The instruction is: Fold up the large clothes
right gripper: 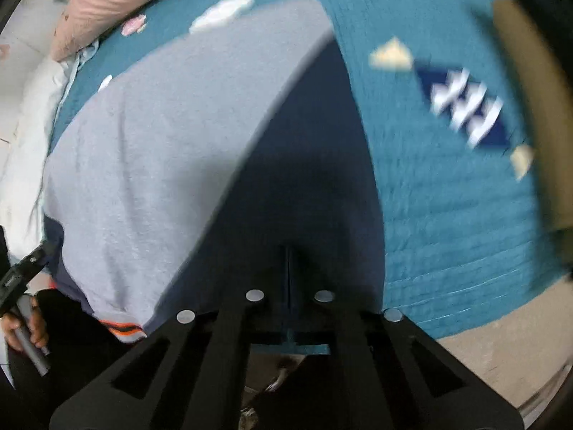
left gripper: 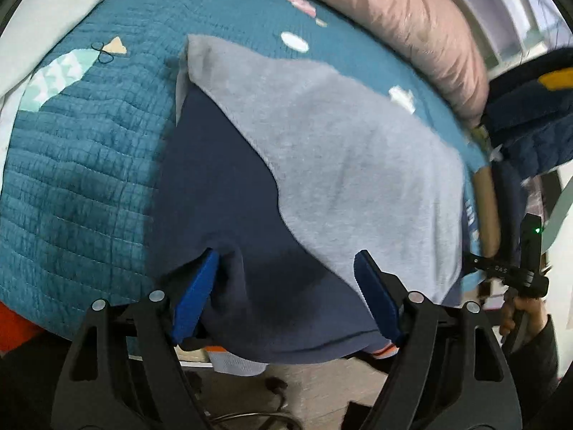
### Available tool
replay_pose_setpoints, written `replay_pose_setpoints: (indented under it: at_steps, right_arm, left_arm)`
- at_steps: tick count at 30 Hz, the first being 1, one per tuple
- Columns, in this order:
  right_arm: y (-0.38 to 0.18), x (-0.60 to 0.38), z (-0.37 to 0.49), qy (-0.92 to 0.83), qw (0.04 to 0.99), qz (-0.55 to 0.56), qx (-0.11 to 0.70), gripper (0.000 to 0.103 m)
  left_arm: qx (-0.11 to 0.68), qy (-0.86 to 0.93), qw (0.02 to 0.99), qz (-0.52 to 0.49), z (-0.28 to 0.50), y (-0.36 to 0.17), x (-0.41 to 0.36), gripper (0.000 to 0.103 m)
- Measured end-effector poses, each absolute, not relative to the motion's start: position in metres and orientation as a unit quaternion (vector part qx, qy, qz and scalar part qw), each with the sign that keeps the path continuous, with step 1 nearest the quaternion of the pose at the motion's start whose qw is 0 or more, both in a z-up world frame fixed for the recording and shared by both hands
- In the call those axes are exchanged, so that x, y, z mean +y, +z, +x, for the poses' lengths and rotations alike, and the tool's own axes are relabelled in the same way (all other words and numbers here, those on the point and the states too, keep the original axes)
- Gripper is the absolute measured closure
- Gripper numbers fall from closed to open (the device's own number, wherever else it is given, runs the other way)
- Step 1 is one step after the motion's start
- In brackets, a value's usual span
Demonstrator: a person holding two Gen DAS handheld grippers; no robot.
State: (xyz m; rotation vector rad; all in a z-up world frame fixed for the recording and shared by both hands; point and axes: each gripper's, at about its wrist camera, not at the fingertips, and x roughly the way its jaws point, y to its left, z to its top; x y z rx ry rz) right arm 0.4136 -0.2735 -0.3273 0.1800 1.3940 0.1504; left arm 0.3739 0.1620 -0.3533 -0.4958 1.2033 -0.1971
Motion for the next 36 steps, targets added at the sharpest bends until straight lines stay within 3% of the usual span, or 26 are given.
replay_pose_setpoints:
  at_steps: [3,7,13,18,27,36]
  right_arm:
    - [-0.293,-0.238,0.434,0.137,0.784,0.119,0.593,0.101]
    - [-0.287,-0.172,0.466,0.201,0.778,0.118,0.583,0.101]
    - [-0.338,-0.126,0.503,0.165,0.764,0.100,0.615,0.103]
    - [-0.365,-0.132,0.513,0.159,0.755,0.132,0.623,0.103]
    - [-0.320,-0.140,0.445,0.181,0.758,0.123,0.614,0.098]
    - [-0.365,-0.141,0.407,0.181,0.742,0.154,0.627,0.103]
  left_arm:
    - [0.533,-0.103,0.794,-0.273,0.368,-0.345,0.173,0.024]
    - [0.507,-0.100,0.801,-0.303,0.361,-0.335,0.192,0.024]
    - [0.491,-0.079,0.806,-0.320,0.355,-0.336,0.218,0.020]
    - [0.524,-0.064,0.772,-0.355,0.356,-0.363,0.234,0.020]
    - [0.552,-0.076,0.763,-0.328,0.362,-0.375,0.212,0.019]
    - [0.598,-0.084,0.745,-0.285,0.367,-0.378,0.169,0.022]
